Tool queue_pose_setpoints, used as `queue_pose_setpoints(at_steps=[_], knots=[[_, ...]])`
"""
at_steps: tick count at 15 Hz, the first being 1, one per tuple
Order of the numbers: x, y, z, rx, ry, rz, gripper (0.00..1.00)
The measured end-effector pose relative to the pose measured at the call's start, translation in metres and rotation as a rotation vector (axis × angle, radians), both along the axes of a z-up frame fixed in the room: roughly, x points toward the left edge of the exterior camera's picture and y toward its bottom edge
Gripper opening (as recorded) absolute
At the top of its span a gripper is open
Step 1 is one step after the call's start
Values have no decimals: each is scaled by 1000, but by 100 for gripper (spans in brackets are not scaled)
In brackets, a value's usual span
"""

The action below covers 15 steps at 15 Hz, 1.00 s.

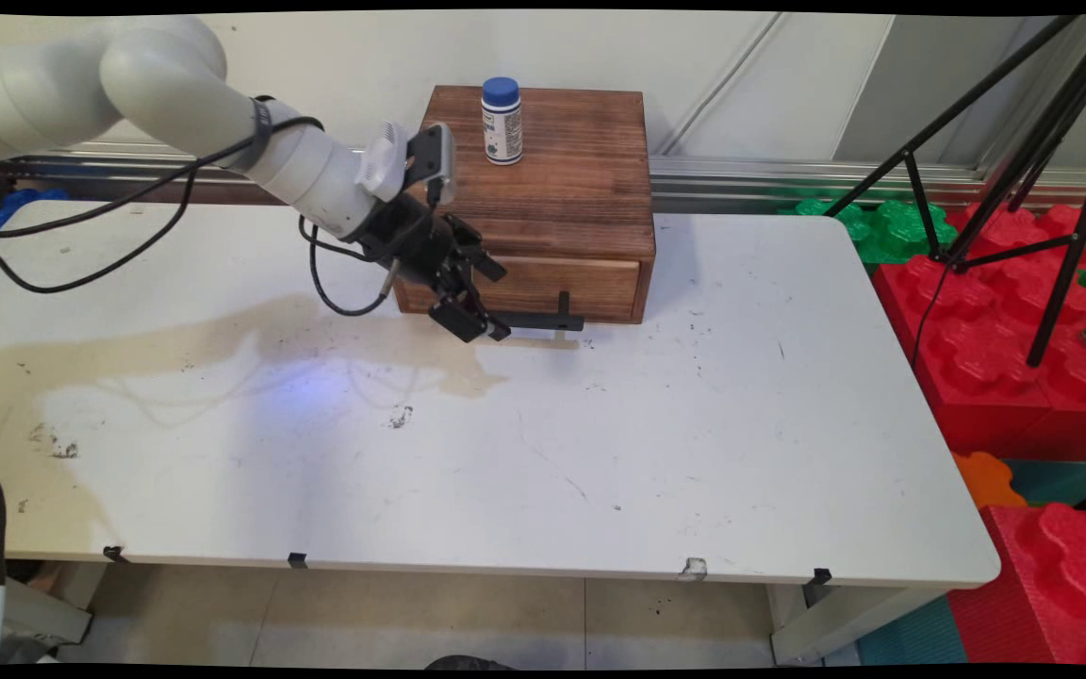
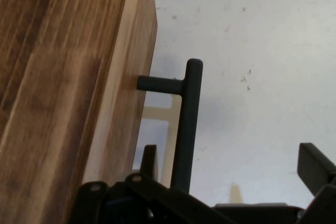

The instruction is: Open the drawer

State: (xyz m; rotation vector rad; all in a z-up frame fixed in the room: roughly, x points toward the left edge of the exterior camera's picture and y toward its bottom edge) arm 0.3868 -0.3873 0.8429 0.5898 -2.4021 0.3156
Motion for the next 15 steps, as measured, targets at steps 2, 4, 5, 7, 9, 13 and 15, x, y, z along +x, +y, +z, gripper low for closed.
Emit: queue_pose_setpoints(at_steps=[2,4,5,7,9,13,15], knots=[[-3,-4,-5,6,-15,-1,100],[-6,-7,-10,12,-29,-3,100],[-8,-8,-13,15,-36,-3,100],[-10,-10,-17,21,-49,-4,100],[-11,-11,-20,28,-57,-5,100],[-13,-12,-27,44,-75,-8,100],[-14,-12,-30,48,-82,-8,100]])
